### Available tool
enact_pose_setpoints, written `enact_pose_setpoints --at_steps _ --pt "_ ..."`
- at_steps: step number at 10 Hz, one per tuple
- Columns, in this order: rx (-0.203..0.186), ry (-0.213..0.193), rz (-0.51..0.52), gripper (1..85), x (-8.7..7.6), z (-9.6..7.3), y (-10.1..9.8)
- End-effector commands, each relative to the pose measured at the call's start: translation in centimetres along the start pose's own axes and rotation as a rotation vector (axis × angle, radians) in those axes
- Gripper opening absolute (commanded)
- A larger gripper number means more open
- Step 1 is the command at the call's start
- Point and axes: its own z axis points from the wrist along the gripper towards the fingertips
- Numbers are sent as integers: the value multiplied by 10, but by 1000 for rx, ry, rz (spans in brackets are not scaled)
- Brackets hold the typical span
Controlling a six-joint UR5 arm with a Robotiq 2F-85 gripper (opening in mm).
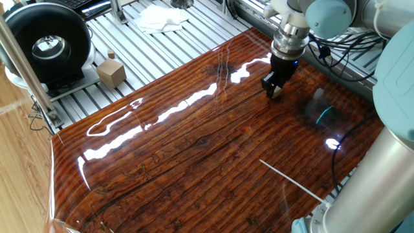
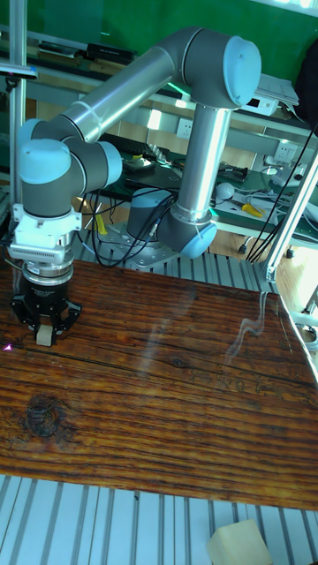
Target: Hold a small block with the gripper and sweep it from left to right on the table
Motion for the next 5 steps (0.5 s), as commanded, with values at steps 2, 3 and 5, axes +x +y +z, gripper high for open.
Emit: enact_pose_setpoints --at_steps 2,3,5 --pt "-9 -7 11 10 -2 -1 2" --pt "-9 -8 11 10 -2 -1 2" --pt "-12 -8 13 10 -2 -1 3"
